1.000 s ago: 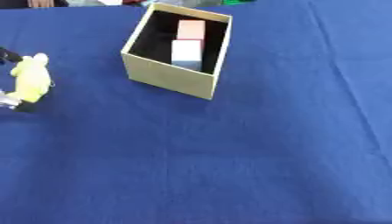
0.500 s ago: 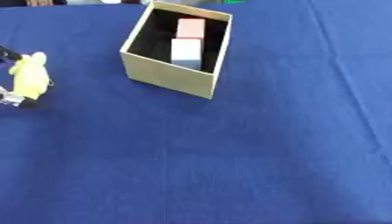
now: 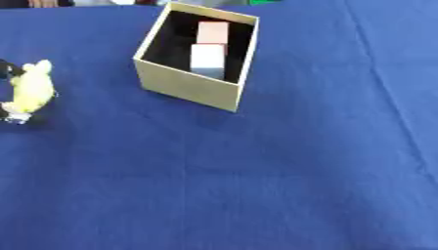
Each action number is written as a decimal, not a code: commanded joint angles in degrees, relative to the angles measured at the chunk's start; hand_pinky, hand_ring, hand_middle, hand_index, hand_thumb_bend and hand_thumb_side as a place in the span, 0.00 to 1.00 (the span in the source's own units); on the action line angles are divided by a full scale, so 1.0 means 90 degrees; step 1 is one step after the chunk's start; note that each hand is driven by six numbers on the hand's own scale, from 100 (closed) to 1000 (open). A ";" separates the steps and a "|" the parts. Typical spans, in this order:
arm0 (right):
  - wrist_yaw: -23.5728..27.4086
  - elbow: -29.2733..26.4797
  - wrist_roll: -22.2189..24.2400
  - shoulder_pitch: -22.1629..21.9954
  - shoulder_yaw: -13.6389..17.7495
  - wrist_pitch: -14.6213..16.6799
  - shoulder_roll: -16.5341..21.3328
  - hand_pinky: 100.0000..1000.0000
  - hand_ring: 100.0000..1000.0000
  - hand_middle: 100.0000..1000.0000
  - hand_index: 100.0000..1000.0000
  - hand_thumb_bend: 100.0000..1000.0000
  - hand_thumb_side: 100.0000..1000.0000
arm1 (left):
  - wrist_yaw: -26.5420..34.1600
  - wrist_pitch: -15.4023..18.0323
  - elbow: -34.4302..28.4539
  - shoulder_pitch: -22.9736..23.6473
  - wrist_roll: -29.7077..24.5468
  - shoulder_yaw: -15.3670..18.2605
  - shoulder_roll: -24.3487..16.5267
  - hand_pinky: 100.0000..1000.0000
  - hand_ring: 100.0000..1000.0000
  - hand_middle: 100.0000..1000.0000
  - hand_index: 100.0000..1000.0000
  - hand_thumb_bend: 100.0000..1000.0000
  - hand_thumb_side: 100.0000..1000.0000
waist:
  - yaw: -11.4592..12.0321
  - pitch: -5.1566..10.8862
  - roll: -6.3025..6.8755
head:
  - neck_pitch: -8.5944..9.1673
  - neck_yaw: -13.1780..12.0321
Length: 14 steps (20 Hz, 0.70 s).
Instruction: Pick up objects on the table and place them in the box.
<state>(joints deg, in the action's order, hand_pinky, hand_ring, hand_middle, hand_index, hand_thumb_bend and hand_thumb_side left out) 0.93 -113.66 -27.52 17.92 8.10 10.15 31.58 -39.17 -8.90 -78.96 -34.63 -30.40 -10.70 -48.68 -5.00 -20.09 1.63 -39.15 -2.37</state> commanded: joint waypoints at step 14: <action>-0.0088 -0.0103 -0.0097 0.0058 0.0082 -0.0087 0.0093 0.83 0.70 0.63 0.75 0.00 0.80 | 0.0237 -0.0061 0.0156 -0.0083 0.0163 0.0085 -0.0097 0.78 0.83 0.77 0.85 0.56 0.70 | -0.0041 0.0105 -0.0002 | 0.0113 -0.0029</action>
<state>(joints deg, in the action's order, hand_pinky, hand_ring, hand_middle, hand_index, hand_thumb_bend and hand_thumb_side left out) 0.56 -113.66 -28.20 17.93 8.10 9.45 31.53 -37.33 -9.29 -77.30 -34.74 -29.19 -10.69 -47.92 -5.33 -20.12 1.65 -38.71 -2.45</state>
